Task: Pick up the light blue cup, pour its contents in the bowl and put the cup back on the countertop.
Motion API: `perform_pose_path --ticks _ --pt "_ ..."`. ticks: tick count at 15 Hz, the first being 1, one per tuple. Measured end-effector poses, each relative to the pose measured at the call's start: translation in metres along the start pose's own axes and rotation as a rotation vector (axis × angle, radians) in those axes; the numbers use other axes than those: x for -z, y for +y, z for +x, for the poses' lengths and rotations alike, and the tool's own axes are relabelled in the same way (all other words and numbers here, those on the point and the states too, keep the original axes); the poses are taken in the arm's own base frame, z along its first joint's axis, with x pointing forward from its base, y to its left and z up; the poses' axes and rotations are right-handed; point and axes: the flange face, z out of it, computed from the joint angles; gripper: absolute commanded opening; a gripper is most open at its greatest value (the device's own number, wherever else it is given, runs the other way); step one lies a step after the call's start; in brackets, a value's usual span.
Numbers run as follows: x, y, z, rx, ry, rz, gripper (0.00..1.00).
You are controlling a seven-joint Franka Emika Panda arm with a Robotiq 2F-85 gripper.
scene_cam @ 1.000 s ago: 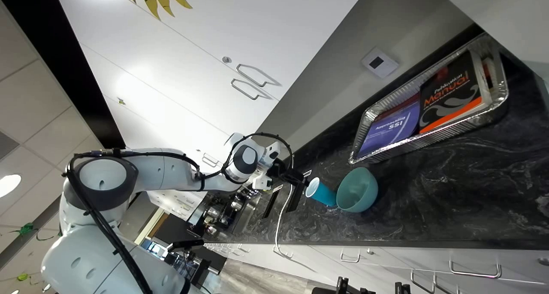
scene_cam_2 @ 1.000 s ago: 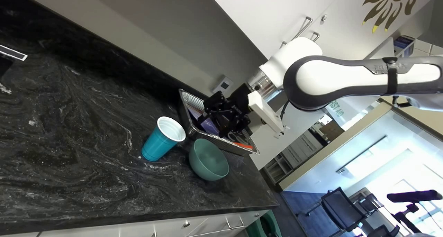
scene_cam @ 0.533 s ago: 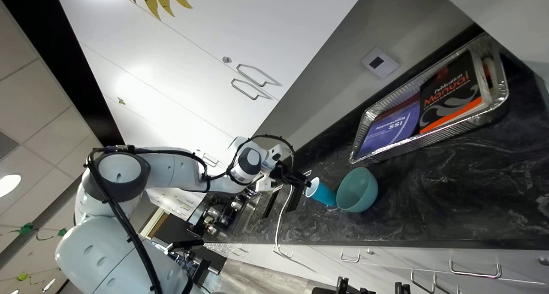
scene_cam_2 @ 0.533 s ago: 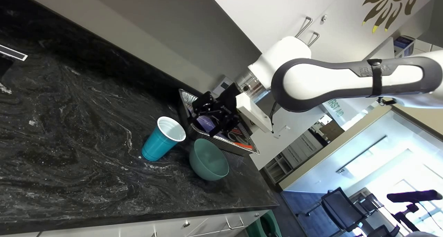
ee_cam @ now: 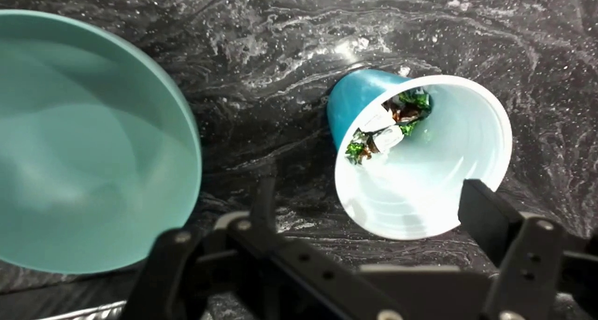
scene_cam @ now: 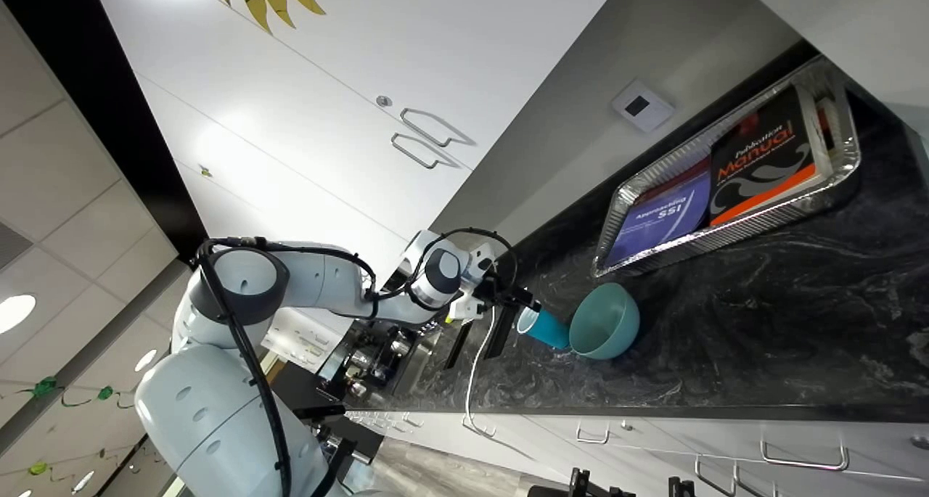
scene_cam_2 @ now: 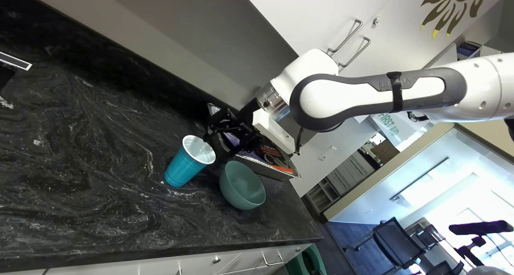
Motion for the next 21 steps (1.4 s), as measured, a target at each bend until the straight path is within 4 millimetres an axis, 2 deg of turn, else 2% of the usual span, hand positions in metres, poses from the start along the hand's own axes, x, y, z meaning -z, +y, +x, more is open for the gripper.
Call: perform_pose_path --ticks 4,8,9,10,14,19,21 --pt "-0.014 0.001 0.009 -0.026 -0.005 -0.013 1.00" --pt "-0.028 0.012 0.015 -0.062 -0.013 -0.037 1.00" --pt "-0.032 0.015 0.015 -0.067 -0.018 -0.042 0.75" --pt "-0.035 0.018 0.016 -0.072 -0.022 -0.048 0.74" --pt "-0.046 0.025 0.016 -0.080 -0.036 -0.062 0.42" --pt "-0.051 0.021 0.013 -0.073 -0.043 -0.065 0.05" --pt "-0.052 0.017 0.011 -0.065 -0.044 -0.064 0.00"
